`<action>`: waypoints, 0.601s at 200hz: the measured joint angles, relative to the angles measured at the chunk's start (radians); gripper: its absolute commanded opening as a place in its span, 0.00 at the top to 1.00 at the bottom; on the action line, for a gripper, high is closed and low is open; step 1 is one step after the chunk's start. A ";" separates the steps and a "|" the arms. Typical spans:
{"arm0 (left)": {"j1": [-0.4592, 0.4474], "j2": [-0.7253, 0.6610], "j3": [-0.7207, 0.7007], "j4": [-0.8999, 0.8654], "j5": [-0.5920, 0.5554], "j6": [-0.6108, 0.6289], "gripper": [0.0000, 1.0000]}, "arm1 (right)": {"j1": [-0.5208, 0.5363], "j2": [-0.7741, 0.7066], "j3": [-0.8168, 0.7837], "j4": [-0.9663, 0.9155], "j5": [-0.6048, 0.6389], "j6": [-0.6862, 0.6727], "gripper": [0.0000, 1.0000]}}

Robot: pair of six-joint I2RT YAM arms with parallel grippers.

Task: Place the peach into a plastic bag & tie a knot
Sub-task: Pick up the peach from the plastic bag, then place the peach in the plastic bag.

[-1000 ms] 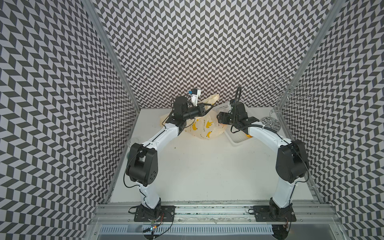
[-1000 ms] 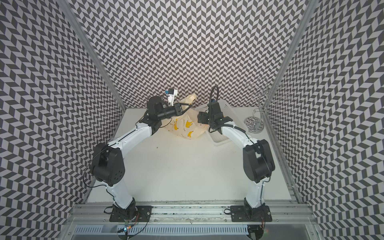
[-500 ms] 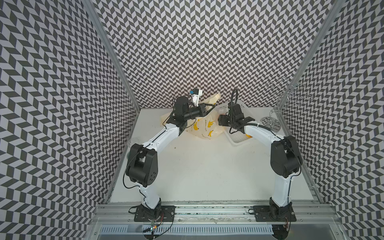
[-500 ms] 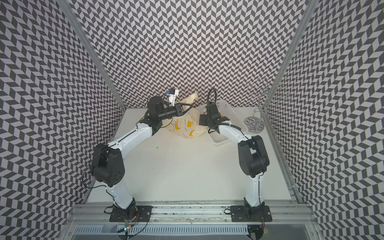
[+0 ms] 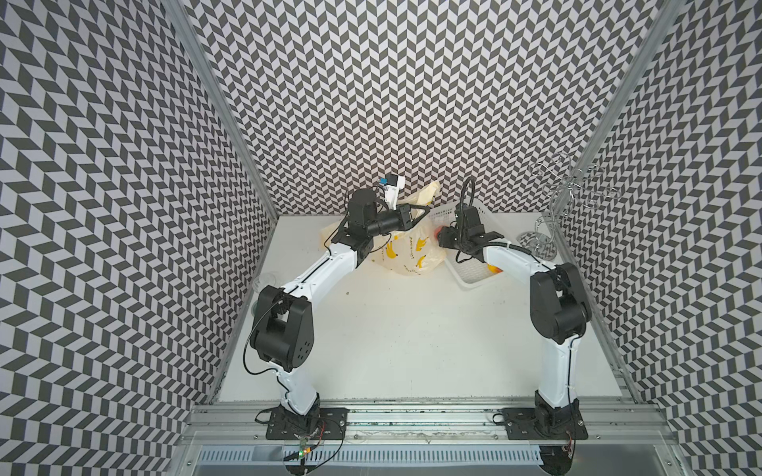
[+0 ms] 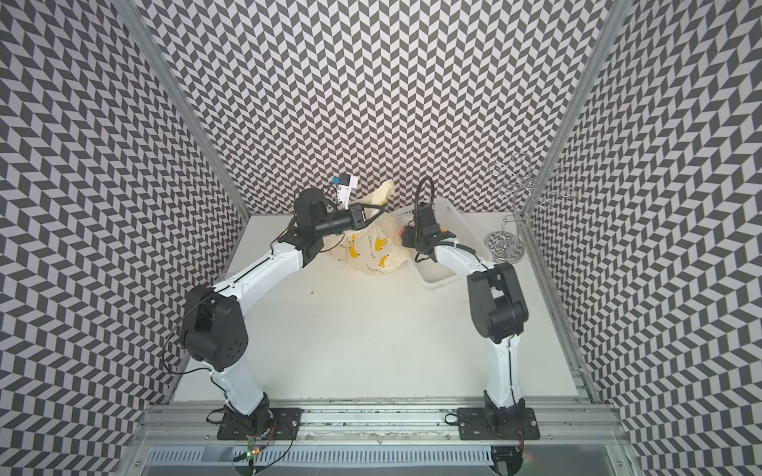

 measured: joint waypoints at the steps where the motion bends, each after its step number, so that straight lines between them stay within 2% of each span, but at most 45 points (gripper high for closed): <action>1: 0.001 0.000 0.000 0.000 0.000 0.000 1.00 | -0.001 -0.005 -0.005 0.000 0.001 0.000 0.62; 37: 0.018 0.000 0.000 -0.008 0.002 0.003 1.00 | -0.027 -0.235 -0.174 0.053 -0.032 0.016 0.63; 63: 0.026 0.000 -0.004 -0.007 0.010 0.003 1.00 | -0.032 -0.362 -0.227 0.130 -0.100 0.026 0.63; 120: 0.023 -0.001 -0.008 -0.005 0.038 -0.005 1.00 | 0.026 -0.381 -0.261 0.238 -0.364 0.073 0.65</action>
